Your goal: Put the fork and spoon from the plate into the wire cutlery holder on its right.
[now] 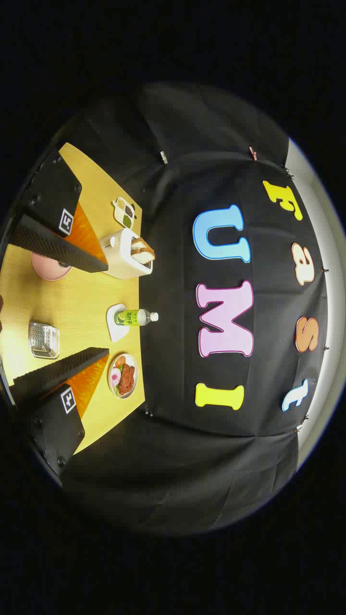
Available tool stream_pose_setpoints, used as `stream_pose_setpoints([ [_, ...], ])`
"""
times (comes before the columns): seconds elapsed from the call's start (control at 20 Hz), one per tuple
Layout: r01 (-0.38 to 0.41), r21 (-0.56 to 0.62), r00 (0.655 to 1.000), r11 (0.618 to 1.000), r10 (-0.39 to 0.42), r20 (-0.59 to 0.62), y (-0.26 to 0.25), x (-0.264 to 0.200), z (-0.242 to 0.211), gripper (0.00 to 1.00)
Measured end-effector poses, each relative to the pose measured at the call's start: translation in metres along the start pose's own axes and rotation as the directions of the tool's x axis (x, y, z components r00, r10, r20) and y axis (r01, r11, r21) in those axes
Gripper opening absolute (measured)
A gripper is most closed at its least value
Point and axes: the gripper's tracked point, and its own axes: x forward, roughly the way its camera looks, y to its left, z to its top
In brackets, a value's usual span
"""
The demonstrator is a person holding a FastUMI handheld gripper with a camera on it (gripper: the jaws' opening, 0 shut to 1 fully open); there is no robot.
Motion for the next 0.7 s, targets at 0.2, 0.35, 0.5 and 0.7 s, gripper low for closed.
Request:
stream_pose_setpoints([
  [0.2, 0.009, 0.002, 1.0, 1.0, -0.009, 0.011, -0.004, 0.002, 0.005, 0.98],
  [0.35, 0.011, 0.012, 1.0, 1.0, -0.011, 0.023, -0.004, 0.003, 0.011, 0.98],
  [0.5, 0.01, 0.027, 0.999, 1.0, -0.011, 0.033, -0.002, 0.005, 0.014, 0.98],
  [0.7, 0.002, 0.006, 1.0, 1.0, -0.002, 0.022, 0.005, 0.007, 0.013, 0.98],
])
